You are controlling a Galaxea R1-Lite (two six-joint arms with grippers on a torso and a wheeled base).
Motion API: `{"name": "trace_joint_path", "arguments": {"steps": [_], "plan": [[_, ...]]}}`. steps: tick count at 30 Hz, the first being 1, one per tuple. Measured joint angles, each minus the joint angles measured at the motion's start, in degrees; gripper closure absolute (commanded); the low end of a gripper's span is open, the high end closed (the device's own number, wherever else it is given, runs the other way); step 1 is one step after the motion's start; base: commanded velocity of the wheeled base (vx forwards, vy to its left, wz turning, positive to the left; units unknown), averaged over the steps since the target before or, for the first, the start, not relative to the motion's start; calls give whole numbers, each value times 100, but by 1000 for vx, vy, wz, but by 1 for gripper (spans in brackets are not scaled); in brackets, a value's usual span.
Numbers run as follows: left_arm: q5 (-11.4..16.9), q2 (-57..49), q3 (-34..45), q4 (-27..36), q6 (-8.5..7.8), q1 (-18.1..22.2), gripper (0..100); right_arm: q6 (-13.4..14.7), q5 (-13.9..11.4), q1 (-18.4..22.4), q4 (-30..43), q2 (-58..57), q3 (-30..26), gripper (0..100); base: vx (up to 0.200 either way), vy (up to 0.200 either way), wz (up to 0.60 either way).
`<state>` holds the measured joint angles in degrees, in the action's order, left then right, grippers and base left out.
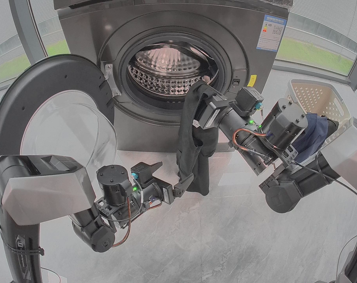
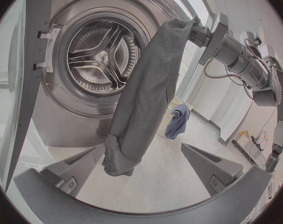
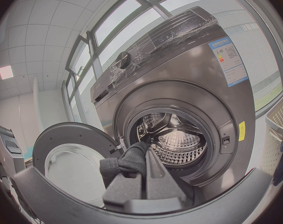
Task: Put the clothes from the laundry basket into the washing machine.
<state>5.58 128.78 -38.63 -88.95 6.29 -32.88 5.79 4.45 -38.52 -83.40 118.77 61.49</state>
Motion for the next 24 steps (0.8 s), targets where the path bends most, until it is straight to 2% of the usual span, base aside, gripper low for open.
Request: {"name": "trace_joint_path", "arguments": {"steps": [16,17,24], "plan": [[-135,877,-1414,0,-71,59,0,9,12,-37,-30,11,-46,100,0,0,0],[-184,918,-1468,0,-71,79,100,9,12,-37,-30,11,-46,100,0,0,0],[-424,1069,-1851,-5,-33,177,100,45,55,-37,-61,11,-74,100,0,0,0]]}}
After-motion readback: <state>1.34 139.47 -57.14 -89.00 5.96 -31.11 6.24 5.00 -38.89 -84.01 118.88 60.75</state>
